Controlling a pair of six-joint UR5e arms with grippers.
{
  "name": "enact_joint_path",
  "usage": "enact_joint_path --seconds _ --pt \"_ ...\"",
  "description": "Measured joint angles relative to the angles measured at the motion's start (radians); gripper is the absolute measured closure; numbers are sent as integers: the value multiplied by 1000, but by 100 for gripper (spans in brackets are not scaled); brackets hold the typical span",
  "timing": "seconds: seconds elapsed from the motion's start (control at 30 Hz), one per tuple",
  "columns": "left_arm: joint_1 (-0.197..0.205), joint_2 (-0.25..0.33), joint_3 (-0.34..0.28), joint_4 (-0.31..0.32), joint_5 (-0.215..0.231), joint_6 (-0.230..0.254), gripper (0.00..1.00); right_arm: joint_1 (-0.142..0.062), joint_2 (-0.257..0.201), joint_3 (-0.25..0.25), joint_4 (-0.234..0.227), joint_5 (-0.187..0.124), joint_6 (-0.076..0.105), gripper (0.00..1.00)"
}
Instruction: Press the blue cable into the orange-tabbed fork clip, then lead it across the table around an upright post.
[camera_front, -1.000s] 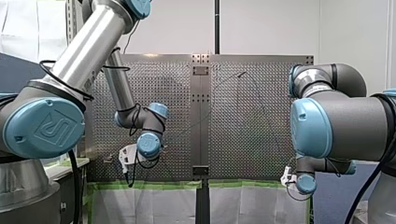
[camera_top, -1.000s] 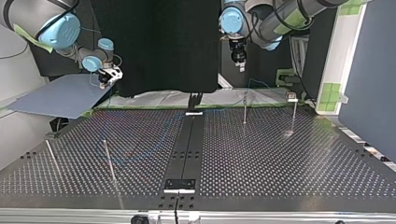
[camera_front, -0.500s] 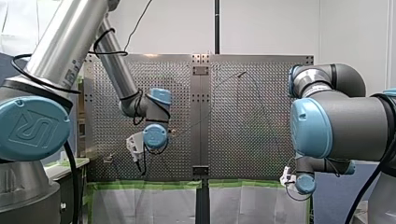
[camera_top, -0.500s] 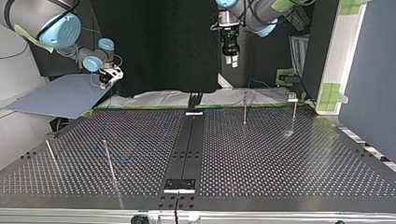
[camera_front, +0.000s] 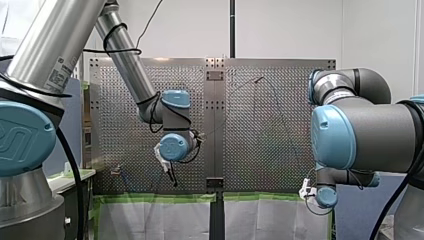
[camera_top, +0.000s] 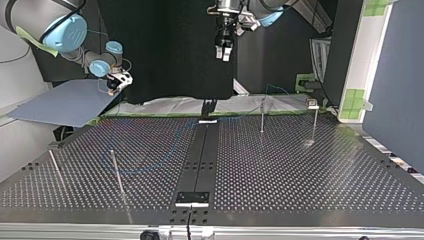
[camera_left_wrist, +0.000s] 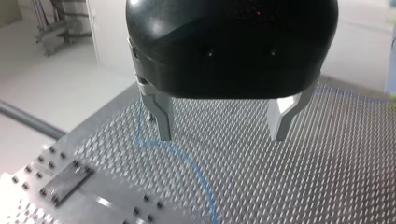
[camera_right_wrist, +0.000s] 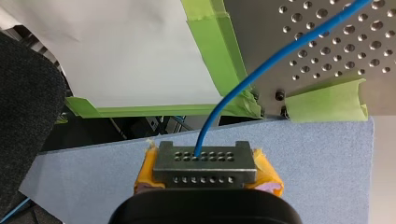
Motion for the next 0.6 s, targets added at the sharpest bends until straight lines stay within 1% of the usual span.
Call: enact_joint_path --seconds 0.17,0.3,0.43,0.5,0.6 --pt "-49 0 0 -7 -8 2 0 2 0 -1 1 0 -1 100" --pt "-92 0 0 -27 -28 10 0 3 0 -2 1 0 -2 100" --pt "-133 0 0 -48 -37 12 0 4 0 -2 1 1 -2 100" --pt "-149 0 0 -53 -39 13 0 4 0 -2 1 1 -2 100" --pt "-160 0 0 -56 -40 14 0 4 0 -2 1 1 -2 100"
